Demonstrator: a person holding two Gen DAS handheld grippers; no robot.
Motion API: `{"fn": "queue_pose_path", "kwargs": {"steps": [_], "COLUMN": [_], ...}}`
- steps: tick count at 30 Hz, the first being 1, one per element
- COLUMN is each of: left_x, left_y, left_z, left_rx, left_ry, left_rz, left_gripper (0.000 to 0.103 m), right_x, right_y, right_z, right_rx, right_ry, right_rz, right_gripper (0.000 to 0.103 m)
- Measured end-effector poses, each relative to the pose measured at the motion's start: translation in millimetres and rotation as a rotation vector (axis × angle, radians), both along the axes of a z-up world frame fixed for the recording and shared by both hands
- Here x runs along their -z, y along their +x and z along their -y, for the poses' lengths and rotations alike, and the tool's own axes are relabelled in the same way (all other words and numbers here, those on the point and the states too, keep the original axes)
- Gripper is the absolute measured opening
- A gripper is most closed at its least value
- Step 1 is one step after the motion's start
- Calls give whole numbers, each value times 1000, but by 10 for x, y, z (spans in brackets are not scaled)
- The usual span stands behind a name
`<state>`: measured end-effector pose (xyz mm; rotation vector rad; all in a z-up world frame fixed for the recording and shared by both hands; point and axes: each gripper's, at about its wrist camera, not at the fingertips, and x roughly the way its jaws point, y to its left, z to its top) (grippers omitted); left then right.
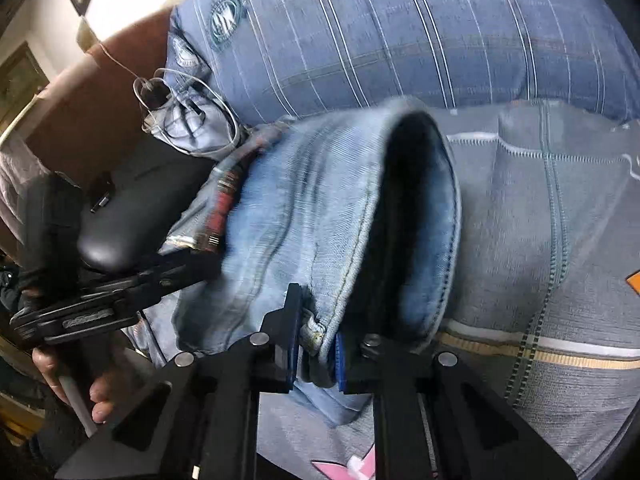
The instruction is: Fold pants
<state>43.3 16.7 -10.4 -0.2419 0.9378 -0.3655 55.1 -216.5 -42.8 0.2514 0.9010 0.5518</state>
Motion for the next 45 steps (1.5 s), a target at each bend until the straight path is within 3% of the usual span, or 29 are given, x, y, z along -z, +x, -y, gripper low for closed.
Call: {"fn": "queue_pose_path", "kwargs": {"steps": [3, 5, 7, 8, 10, 11, 12, 13, 14, 15, 19, 22, 24, 26, 27, 28, 31, 34, 38, 41, 45], "left_x": [-109, -100, 20, 70, 117, 118, 105, 81, 60, 20, -32, 32, 131, 259, 312, 318, 305, 345, 246, 283, 402], "left_y": [-56, -43, 65, 80, 83, 74, 69, 70, 68, 68, 153, 422, 606, 658, 644, 612, 550, 557, 514, 531, 571], "left_z": [-59, -80, -57, -8, 87, 118, 115, 69, 27, -65, -325, -258, -177, -166, -186, -205, -294, -311, -267, -251, -306], "left_rx": [-28, -34, -16, 10, 24, 22, 29, 42, 48, 43, -42, -57, -27, -21, -27, -35, -48, -58, -58, -55, -80], "left_ry": [-13, -11, -7, -18, 31, 74, 73, 19, -23, -90, -200, -179, -196, -236, -265, -274, -323, -320, -299, -282, -312], "left_rz": [48, 36, -18, -53, -66, -56, -53, -61, -66, -71, -83, -154, -213, -259, -277, -281, -291, -311, -286, -290, -337], "left_gripper": [77, 79, 86, 86, 85, 85, 84, 84, 84, 84, 85, 85, 85, 80, 70, 67, 66, 66, 57, 57, 72], "right_x": [-234, -147, 259, 572, 762, 699, 507, 372, 313, 230, 163, 323, 487, 599, 687, 765, 811, 763, 821, 820, 852], "right_y": [-137, -128, -31, 51, 97, 102, 76, 41, 7, -22, 0, 232, 416, 461, 466, 393, 310, 225, 212, 256, 265], "right_z": [123, 174, 179, 228, 383, 454, 522, 581, 627, 680, 828, 931, 884, 797, 783, 791, 852, 891, 724, 517, 578], "right_rx": [-63, -61, -2, 32, 88, 96, 99, 113, 126, 140, 250, 299, 250, 272, 267, 257, 246, 238, 125, 101, 118], "right_ry": [175, 222, 151, 152, 268, 316, 314, 305, 304, 302, 239, 216, 301, 261, 252, 269, 303, 270, 406, 244, 287], "right_rz": [8, -70, -250, -342, -416, -403, -308, -243, -209, -169, -153, -251, -356, -378, -405, -432, -455, -453, -497, -475, -496], "right_gripper": [11, 11, 14, 27, 34, 43, 50, 63, 65, 65, 69, 72, 73, 73, 73, 73, 72, 73, 64, 64, 64]}}
